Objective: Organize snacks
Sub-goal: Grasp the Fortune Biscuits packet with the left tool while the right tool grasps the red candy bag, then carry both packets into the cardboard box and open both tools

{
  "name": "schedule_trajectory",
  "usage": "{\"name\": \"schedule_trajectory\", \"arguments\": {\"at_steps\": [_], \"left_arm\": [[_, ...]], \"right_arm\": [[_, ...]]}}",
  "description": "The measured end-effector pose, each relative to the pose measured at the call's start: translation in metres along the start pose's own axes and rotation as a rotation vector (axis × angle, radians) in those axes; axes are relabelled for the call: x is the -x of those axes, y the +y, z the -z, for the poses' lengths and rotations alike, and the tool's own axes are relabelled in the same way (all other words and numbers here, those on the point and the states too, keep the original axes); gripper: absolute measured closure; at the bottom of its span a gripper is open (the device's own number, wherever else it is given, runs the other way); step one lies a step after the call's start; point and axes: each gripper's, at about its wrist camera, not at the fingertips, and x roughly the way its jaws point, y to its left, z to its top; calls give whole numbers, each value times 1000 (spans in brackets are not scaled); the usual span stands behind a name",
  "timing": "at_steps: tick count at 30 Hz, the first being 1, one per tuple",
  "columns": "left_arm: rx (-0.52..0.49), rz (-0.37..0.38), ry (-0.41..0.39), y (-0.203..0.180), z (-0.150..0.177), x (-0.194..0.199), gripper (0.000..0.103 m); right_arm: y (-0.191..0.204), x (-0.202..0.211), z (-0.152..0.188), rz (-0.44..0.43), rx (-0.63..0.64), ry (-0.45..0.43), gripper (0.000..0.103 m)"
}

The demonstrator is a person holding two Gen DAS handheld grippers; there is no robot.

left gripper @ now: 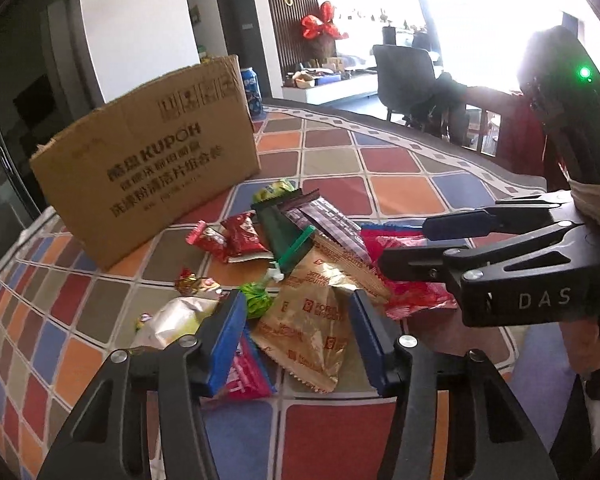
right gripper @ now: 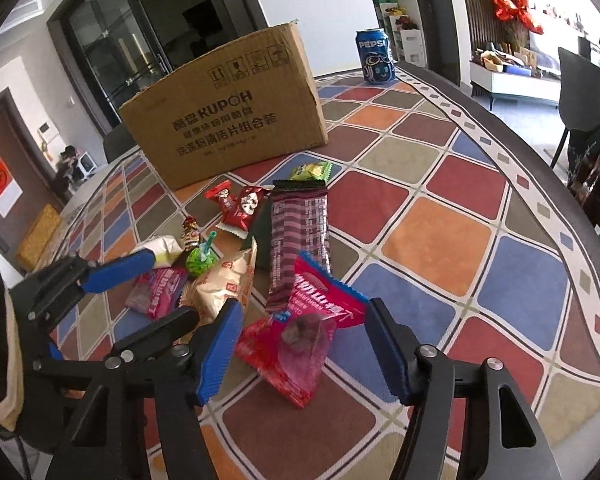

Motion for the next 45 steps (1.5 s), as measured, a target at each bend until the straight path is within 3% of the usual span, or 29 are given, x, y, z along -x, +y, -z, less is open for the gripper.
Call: {"name": "schedule_trajectory", "arguments": {"at_steps": [17, 24, 30, 45], "left_arm": [[56, 76, 77, 1, -7, -35, 53], [112, 75, 78, 3, -7, -36, 65], [199, 84, 69, 6, -7, -25, 67], [316, -3, -2, 1, -18, 36, 67]], "right_arm": [[-19, -13, -3, -22, -52, 38, 52], [-19, -15, 0, -34, -56, 43, 58], [-16, -13, 1, -49, -42, 45, 66], [-6, 25, -4, -74, -10, -25, 67]]}}
